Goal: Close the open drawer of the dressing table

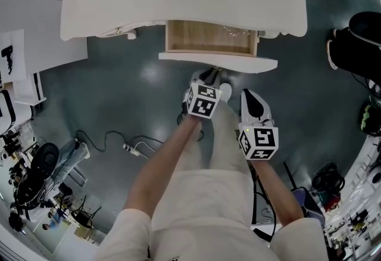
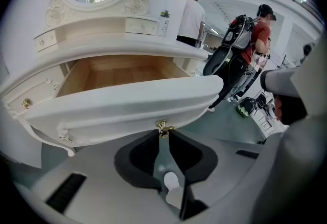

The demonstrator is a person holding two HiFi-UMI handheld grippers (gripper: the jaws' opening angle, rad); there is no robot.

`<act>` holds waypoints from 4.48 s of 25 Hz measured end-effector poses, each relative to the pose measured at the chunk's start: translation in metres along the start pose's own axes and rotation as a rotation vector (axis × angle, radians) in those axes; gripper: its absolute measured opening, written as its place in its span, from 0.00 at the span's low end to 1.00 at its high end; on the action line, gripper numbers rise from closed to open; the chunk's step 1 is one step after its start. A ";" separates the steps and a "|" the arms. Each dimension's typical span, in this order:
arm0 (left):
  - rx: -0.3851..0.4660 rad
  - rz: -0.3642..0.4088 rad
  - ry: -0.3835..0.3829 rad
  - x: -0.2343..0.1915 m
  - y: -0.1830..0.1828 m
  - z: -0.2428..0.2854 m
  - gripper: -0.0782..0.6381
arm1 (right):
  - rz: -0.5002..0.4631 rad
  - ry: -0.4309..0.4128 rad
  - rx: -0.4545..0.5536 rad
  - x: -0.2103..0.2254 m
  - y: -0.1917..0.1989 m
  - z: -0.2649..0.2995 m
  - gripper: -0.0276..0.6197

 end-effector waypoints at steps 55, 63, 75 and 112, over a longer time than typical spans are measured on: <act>0.075 -0.040 -0.035 -0.023 -0.060 0.026 0.18 | -0.003 0.005 0.009 0.023 -0.027 0.023 0.05; 0.078 -0.044 -0.042 -0.027 -0.069 0.029 0.18 | 0.001 0.006 0.008 0.028 -0.031 0.024 0.05; 0.096 -0.052 -0.056 -0.033 -0.080 0.034 0.18 | 0.002 0.004 0.011 0.032 -0.035 0.027 0.05; 0.108 -0.074 -0.067 -0.043 -0.108 0.045 0.18 | -0.011 0.002 0.008 0.039 -0.052 0.043 0.05</act>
Point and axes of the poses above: the fingertips, and each gripper's own axes: z forward along the fingers, x to its right, y out of its underside, the point moved 10 cm from there along -z, backward along the fingers, and after that the axes turned 5 degrees about -x, right-handed, at the moved point
